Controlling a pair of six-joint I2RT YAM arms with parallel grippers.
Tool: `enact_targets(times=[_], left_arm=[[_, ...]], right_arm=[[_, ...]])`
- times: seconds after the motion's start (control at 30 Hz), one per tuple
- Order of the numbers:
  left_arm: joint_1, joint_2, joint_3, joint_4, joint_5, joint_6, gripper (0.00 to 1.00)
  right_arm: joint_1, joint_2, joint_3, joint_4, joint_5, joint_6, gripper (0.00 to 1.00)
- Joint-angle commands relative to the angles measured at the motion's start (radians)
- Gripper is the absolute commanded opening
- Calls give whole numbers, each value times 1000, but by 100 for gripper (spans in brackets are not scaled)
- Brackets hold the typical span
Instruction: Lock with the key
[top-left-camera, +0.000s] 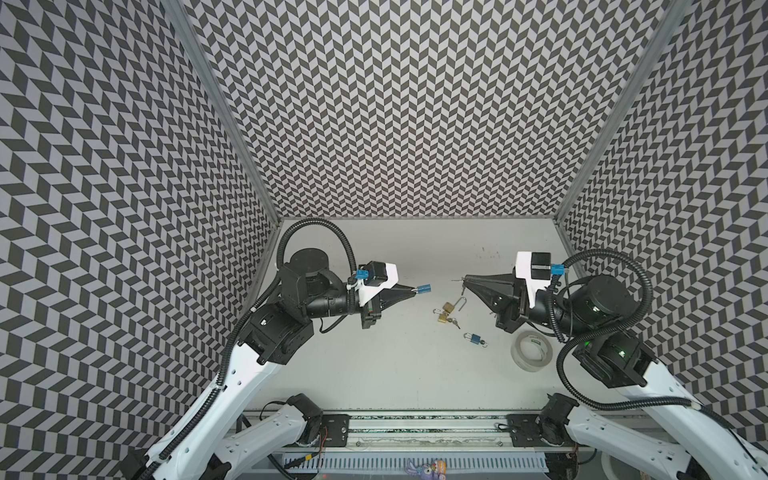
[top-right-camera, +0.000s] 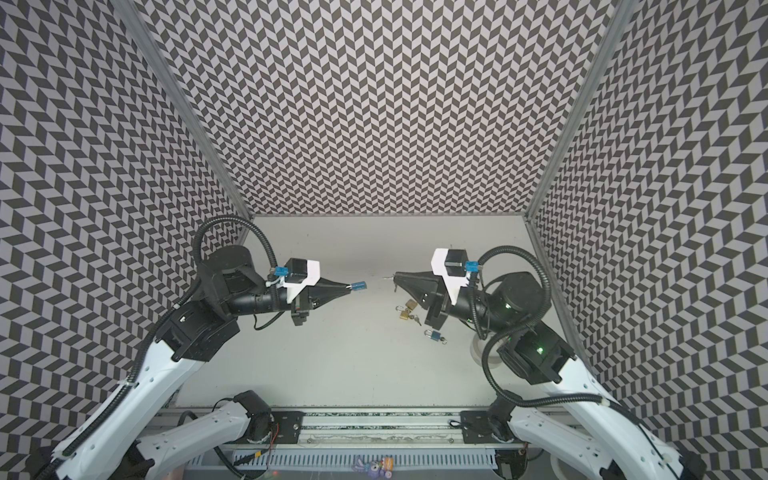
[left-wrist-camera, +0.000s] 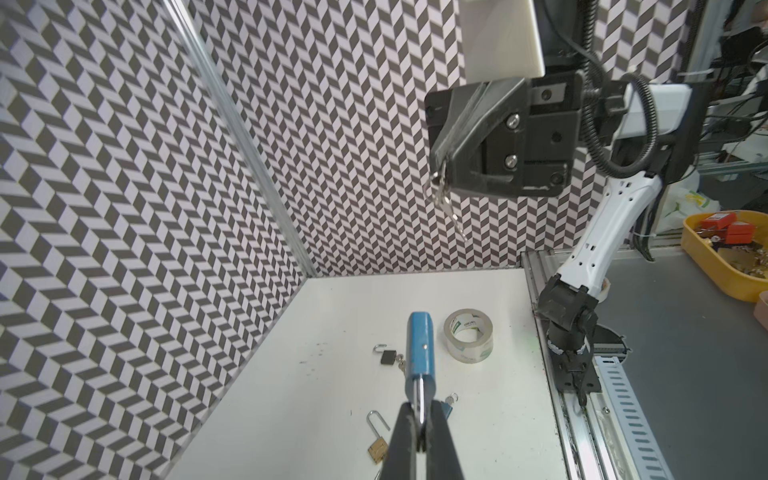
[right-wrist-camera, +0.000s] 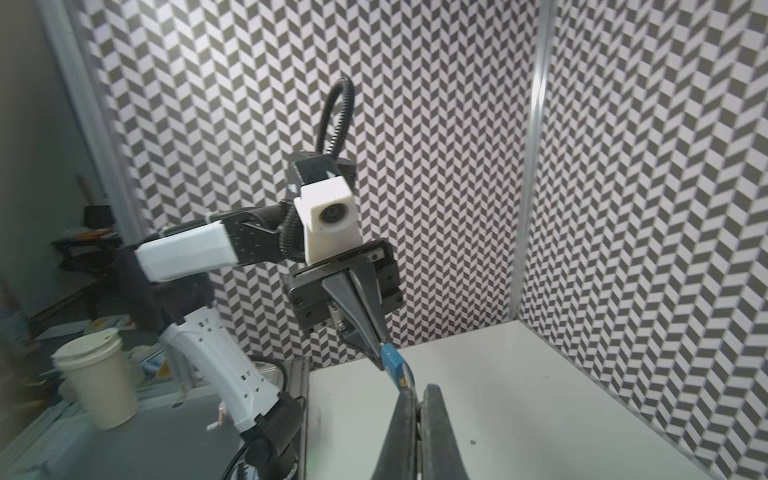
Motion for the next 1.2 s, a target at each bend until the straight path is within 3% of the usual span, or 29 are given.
enact_targets(times=[0.0, 0.1, 0.17, 0.33, 0.5, 0.7, 0.8, 1.17], left_arm=[[5, 68, 28, -110, -143, 9, 0], [5, 149, 34, -160, -252, -22, 0], [1, 205, 40, -195, -310, -35, 0], [-38, 310, 43, -247, -403, -67, 0], [-50, 374, 27, -289, -384, -115, 0], [-85, 470, 27, -439, -447, -25, 0], [-99, 522, 22, -448, -513, -18, 0], [-105, 613, -30, -455, -593, 24, 0]], right_arm=[[-4, 9, -74, 62, 311, 98, 0], [-8, 23, -132, 46, 448, 177, 0], [-30, 44, -163, 28, 470, 224, 0], [-158, 89, -240, 30, 340, 343, 0], [-231, 152, -292, 41, 204, 374, 0], [-239, 165, -348, 62, 179, 388, 0], [-242, 143, -367, 69, 178, 405, 0], [-242, 73, -431, 10, 117, 415, 0]])
